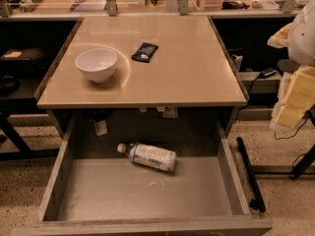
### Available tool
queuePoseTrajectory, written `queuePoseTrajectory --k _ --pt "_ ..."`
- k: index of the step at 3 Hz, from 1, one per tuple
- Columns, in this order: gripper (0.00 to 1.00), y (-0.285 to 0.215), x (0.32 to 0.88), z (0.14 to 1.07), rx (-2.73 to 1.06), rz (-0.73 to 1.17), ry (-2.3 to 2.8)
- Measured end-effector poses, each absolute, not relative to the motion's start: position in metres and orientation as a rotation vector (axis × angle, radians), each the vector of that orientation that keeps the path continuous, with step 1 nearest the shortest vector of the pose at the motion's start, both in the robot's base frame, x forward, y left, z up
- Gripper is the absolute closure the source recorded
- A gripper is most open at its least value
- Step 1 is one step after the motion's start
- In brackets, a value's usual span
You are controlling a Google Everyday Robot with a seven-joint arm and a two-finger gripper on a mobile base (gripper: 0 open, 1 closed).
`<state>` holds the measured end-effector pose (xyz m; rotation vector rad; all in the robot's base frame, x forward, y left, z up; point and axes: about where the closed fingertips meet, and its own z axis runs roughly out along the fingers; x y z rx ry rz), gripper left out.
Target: Pick blue plastic bottle from top drawer and place on counter
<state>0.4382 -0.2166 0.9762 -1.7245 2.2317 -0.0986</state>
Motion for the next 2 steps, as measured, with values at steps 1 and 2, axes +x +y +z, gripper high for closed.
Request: queuePoseTrajectory --k 1,2 --pt "0.0 -0.217 0.438 0.976 -1.725 -0.099 2.232" --pt "0.0 -0.214 0.441 0.949 -1.734 -0.093 2.243"
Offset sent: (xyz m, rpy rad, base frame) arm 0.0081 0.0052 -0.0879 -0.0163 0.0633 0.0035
